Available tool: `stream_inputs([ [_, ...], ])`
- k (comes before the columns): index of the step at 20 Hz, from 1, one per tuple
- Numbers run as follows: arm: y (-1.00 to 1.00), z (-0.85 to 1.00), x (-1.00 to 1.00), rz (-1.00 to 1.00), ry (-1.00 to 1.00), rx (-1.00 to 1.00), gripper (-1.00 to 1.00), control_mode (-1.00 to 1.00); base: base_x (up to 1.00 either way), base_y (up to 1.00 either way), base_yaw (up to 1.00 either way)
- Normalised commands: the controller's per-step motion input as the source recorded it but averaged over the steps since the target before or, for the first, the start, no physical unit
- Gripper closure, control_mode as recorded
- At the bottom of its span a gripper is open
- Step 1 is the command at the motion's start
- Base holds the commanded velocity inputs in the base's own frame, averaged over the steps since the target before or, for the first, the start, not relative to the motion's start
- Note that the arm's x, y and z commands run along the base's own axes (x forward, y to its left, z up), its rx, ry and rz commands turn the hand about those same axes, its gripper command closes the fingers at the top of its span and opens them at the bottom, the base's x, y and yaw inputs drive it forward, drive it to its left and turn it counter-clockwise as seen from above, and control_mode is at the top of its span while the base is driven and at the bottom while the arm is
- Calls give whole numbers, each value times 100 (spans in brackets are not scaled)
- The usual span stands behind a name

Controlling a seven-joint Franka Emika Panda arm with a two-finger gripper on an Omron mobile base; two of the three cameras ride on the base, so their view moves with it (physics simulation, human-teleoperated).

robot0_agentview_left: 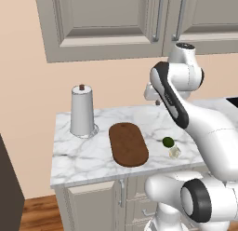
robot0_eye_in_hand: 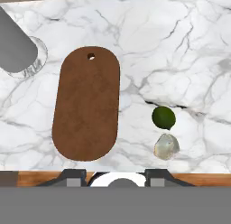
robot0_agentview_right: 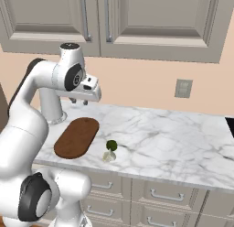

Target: Open the cabinet. Place the bowl and condiment on the counter. Then place the lime and garlic on the cutting board.

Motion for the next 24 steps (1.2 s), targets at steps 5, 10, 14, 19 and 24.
stream_inputs([
  [5, -12, 17, 0, -5, -16, 0, -100, -100, 0, 0, 0],
  [10, -17, 85, 0, -16, -54, 0, -100, -100, 0, 0, 0],
  [14, -7, 100, 1, -17, -53, 0, -100, -100, 0, 0, 0],
  [19, -11, 95, 1, -15, -57, 0, -100, -100, 0, 0, 0],
  [24, -21, 76, 8, -11, -45, 0, -100, -100, 0, 0, 0],
])
